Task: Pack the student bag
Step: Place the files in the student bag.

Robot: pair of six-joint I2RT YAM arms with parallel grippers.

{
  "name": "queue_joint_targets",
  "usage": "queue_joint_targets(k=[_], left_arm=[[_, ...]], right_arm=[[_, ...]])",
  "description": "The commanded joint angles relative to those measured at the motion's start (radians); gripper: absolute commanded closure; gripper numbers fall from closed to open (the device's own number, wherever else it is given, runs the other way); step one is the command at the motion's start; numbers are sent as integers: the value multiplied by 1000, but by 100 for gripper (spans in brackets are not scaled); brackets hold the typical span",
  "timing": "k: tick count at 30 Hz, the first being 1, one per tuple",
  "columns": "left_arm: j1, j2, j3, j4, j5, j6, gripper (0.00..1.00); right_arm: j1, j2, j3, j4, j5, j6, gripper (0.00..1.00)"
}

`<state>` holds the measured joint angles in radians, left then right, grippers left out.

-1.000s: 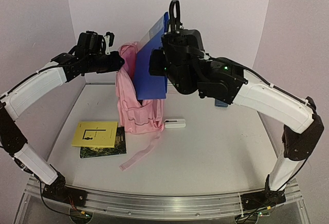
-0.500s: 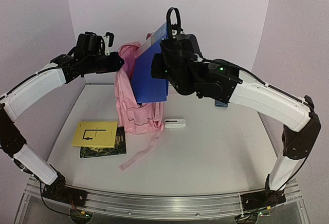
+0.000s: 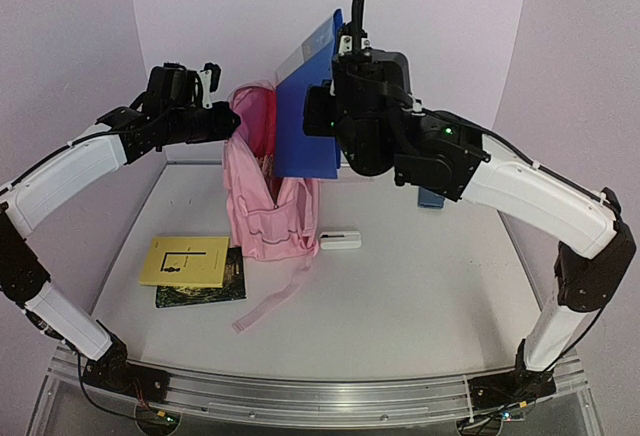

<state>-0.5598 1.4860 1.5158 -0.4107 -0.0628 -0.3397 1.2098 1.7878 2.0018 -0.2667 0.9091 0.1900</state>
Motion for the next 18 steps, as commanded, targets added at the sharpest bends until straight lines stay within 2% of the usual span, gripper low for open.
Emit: queue_joint_targets(k=[1, 8, 18], left_arm=[[1, -13, -23, -47, 8, 31, 98], [1, -11, -25, -23, 52, 36, 98], [1, -4, -23, 25, 172, 51, 98]], right_arm=[[1, -14, 36, 96, 146, -130, 100], [2, 59, 50, 39, 169, -123, 100], [11, 148, 79, -62, 67, -32, 100]])
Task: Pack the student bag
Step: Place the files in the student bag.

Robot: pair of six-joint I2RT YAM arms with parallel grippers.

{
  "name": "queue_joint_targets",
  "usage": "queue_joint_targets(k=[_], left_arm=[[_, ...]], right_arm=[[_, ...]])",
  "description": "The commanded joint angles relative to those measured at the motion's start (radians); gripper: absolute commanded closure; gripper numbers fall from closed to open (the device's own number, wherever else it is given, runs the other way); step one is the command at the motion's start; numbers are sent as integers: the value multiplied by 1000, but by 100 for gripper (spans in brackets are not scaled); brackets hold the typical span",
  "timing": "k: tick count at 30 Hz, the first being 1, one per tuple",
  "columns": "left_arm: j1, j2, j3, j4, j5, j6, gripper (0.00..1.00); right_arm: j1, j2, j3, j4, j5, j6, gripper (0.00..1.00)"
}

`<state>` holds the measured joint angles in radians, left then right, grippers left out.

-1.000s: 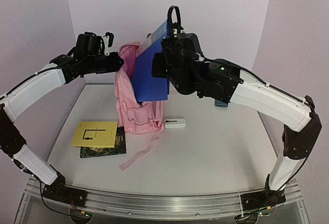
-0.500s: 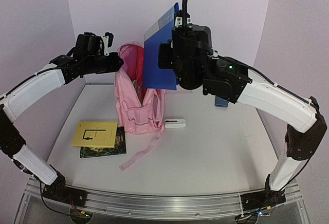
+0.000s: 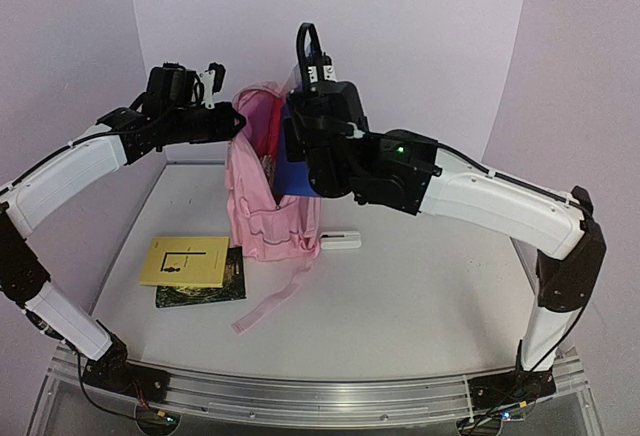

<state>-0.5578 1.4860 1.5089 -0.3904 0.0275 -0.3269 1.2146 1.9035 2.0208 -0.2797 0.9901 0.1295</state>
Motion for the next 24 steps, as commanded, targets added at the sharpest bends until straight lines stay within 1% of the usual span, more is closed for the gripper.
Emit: queue_joint_targets(k=[1, 3, 6, 9, 14, 17, 18, 19, 22, 24], left_arm=[[-1, -4, -16, 8, 89, 39, 98], [-1, -7, -20, 20, 107, 40, 99], [-1, -8, -30, 39, 127, 36, 99], [-1, -9, -34, 44, 135, 26, 99], [-1, -9, -40, 47, 145, 10, 99], [-1, -10, -43, 44, 153, -3, 99], [-1, -11, -45, 44, 155, -8, 99], [-1, -12, -48, 43, 154, -12, 99], [0, -12, -47, 30, 144, -15, 99], [0, -16, -47, 22, 131, -18, 99]], right_arm=[[7, 48, 73, -67, -17, 35, 100], [8, 85, 95, -111, -34, 63, 100], [8, 134, 135, -172, -87, 149, 100], [8, 178, 166, -203, -141, 225, 100], [-5, 289, 277, -244, -104, 267, 100], [-42, 323, 319, -252, -127, 304, 98], [-55, 326, 330, -252, -145, 315, 94], [-63, 330, 346, -252, -160, 317, 86], [-67, 332, 394, -249, -209, 283, 58], [-67, 310, 397, -241, -257, 268, 50]])
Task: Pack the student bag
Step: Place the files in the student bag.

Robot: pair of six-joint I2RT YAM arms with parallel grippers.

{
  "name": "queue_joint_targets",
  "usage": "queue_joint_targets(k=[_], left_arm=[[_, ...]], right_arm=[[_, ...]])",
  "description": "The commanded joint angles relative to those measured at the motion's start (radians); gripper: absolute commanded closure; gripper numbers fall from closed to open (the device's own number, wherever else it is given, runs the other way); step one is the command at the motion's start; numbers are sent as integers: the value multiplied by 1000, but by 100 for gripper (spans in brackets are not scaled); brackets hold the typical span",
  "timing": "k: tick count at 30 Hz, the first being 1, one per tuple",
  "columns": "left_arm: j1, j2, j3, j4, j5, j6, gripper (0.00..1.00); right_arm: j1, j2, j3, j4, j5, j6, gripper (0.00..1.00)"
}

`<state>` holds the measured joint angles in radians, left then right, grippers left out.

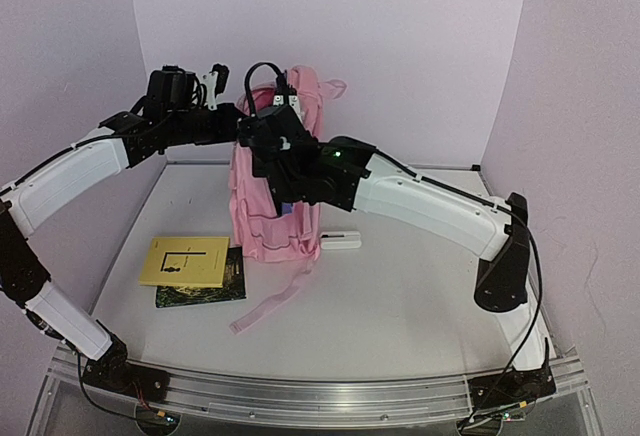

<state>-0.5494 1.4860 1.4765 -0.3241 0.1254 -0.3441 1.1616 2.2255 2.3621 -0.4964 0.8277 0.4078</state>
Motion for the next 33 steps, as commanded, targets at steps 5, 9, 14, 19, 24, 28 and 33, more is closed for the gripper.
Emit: queue_joint_targets(k=[5, 9, 14, 19, 24, 28, 33], left_arm=[[-9, -24, -23, -49, 13, -4, 99], [-9, -24, -19, -57, 5, -3, 99], [-9, -26, -8, -67, -15, 3, 99], [-7, -33, -3, -72, -26, 2, 99], [-8, -30, 4, -79, -31, -1, 99], [-7, -25, 5, -80, -27, -6, 99], [-7, -23, 10, -87, -25, -10, 100]], right_arm=[[-12, -136, -52, 43, -243, -30, 33], [-4, -287, -213, 133, -311, -28, 26], [16, -462, -469, 291, -419, -70, 19], [57, -595, -765, 477, -495, -184, 14], [84, -621, -947, 602, -473, -241, 16], [93, -588, -1005, 679, -418, -268, 20], [96, -500, -986, 737, -350, -297, 25]])
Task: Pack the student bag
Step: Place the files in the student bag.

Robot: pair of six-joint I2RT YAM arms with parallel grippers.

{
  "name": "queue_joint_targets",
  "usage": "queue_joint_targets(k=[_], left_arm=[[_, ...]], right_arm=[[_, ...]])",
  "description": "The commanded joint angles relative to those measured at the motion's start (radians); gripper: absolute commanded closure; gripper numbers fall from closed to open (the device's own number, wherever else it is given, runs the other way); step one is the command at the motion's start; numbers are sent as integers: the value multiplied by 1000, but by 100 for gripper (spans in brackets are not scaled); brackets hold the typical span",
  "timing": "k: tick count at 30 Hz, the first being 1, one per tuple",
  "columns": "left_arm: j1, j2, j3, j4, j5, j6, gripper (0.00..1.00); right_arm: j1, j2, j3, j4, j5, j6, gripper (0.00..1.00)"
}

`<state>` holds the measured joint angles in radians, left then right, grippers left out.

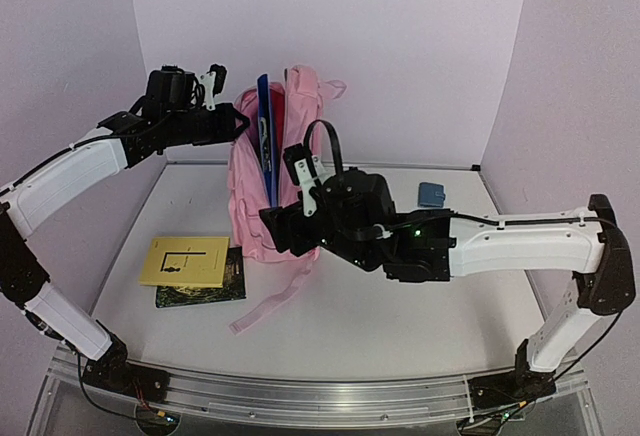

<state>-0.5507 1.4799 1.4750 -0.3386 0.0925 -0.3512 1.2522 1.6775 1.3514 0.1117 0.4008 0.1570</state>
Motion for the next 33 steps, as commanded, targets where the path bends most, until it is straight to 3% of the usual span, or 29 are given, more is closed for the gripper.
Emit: queue_joint_targets(k=[1, 4, 9, 16, 21, 26, 33], left_arm=[[-6, -18, 11, -74, 7, -2, 100], [-6, -21, 13, -76, 3, 0, 100], [-6, -18, 21, -85, 6, 1, 100], [-6, -16, 19, -88, 13, 0, 100], [-6, -20, 23, -93, 18, 3, 100], [-6, -24, 28, -97, 10, 19, 100], [-5, -22, 25, -76, 29, 61, 99]], right_arm=[[6, 63, 33, 140, 93, -53, 26], [6, 110, 56, 178, 162, -74, 33], [6, 166, 100, 221, 266, -111, 54], [4, 213, 173, 249, 333, -152, 73], [5, 173, 195, 233, 317, -145, 100], [6, 107, 290, 28, 342, 17, 100], [6, 192, 610, -408, 379, 222, 100]])
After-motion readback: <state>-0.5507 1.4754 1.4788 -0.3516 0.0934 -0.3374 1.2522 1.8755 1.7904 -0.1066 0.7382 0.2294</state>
